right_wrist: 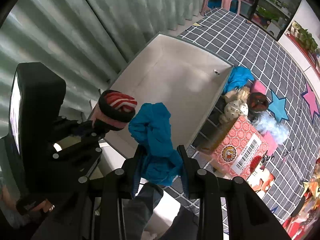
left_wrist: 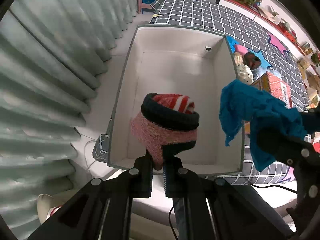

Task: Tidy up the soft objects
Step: 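Lower the beanie with left tool while right tool lowers blue cloth into box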

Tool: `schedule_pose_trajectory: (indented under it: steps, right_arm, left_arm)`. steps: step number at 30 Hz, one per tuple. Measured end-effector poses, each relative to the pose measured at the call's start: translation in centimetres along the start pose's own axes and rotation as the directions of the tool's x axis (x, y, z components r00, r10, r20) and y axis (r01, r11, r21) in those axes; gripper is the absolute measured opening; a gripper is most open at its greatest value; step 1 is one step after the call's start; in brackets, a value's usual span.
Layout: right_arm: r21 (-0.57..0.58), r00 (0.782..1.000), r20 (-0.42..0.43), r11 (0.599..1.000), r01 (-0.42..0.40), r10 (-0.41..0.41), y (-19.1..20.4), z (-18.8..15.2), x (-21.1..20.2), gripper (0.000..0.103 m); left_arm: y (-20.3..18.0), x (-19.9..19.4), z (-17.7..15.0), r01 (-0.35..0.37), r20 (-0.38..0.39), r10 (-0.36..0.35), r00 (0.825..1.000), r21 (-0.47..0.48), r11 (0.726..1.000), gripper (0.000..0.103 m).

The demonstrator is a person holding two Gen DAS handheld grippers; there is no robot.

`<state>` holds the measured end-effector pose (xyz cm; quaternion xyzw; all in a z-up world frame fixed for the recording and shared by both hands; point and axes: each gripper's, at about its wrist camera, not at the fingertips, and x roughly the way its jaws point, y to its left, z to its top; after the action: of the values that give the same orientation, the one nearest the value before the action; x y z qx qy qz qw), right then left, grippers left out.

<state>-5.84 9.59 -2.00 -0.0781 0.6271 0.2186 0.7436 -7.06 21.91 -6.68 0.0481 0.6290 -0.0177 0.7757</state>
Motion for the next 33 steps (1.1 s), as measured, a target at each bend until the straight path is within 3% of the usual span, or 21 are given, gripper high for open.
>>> schedule_pose_trajectory:
  steps: [33]
  right_arm:
    - [-0.005,0.999,-0.049,1.000,-0.015,0.015,0.1,0.5,1.5,0.034]
  left_arm:
    - [0.4,2.0,0.4,-0.009,-0.051,0.009,0.999,-0.007,1.000,0.009]
